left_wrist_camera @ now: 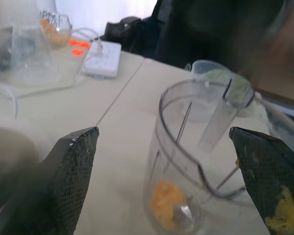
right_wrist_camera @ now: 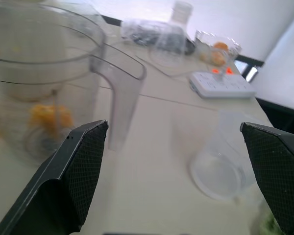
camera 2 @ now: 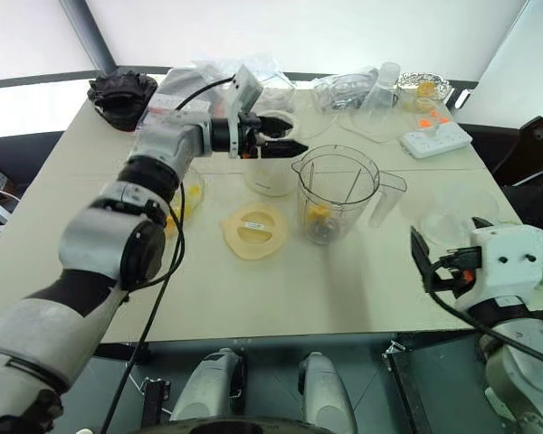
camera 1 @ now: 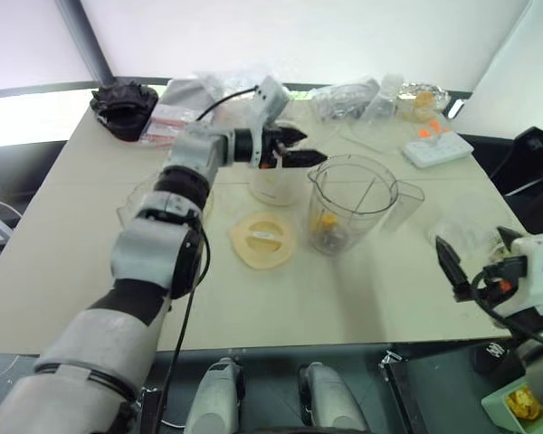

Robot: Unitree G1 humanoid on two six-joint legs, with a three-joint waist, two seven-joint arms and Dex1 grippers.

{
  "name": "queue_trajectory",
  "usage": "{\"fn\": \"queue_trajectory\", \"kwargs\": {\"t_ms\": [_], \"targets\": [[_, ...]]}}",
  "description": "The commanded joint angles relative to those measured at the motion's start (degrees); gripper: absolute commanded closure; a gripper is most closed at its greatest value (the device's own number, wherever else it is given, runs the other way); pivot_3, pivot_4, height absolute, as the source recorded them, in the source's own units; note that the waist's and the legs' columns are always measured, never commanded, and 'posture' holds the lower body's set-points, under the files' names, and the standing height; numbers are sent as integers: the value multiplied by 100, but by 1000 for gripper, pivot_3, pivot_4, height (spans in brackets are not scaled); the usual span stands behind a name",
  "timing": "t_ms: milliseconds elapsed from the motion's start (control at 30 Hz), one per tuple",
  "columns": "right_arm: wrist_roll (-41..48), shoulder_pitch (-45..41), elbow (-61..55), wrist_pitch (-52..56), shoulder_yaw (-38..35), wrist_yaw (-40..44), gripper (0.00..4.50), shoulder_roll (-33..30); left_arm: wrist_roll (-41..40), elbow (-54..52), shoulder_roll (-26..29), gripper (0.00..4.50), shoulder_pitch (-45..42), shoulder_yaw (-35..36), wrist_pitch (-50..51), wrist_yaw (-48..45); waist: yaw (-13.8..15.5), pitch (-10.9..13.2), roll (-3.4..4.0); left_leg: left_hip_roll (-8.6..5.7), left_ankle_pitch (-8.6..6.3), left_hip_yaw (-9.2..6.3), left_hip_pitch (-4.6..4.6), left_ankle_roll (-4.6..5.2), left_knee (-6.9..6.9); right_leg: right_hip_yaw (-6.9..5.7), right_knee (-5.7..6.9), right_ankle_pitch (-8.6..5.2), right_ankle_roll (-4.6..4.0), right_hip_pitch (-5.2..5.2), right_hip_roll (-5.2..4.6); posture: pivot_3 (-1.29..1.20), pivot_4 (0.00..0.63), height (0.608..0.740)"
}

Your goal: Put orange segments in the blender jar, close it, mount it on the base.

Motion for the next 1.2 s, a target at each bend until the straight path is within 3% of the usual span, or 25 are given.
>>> {"fn": "queue_trajectory", "kwargs": {"t_ms": [33,233,367,600,1200], "targets": [[-129,-251,319,57,-170,49,0,118,-147,-1501,170,52,754,-248,316,-110,-25,-1,2,2,0,3,3,0,-2,3,5,0,0,-1,0,0,150,740],[-287,-905,1477,151,-544,110,0,220,-398,-3608,403,52,2347,-617,779,18,15,-15,24,8,0,1,33,0,0,3,10,0,-1,29,2,0,150,740],[-581,-1549,2313,149,-559,177,0,63,-416,-4262,425,52,2912,-743,721,330,18,-16,26,3,0,3,90,-1,1,-1,1,-1,-3,91,-27,0,150,740],[-929,-2230,2855,184,-443,273,0,87,-418,-3541,25,52,2465,-664,289,1183,8,-24,40,-12,4,5,98,34,-2,-6,-69,14,-24,131,-61,0,150,740],[-1268,-2178,2651,382,-538,94,0,721,-486,-1725,-331,52,1328,-417,-639,2083,-15,-23,40,-15,-13,21,93,61,-16,-2,-77,8,-11,119,-58,0,150,740]]}}
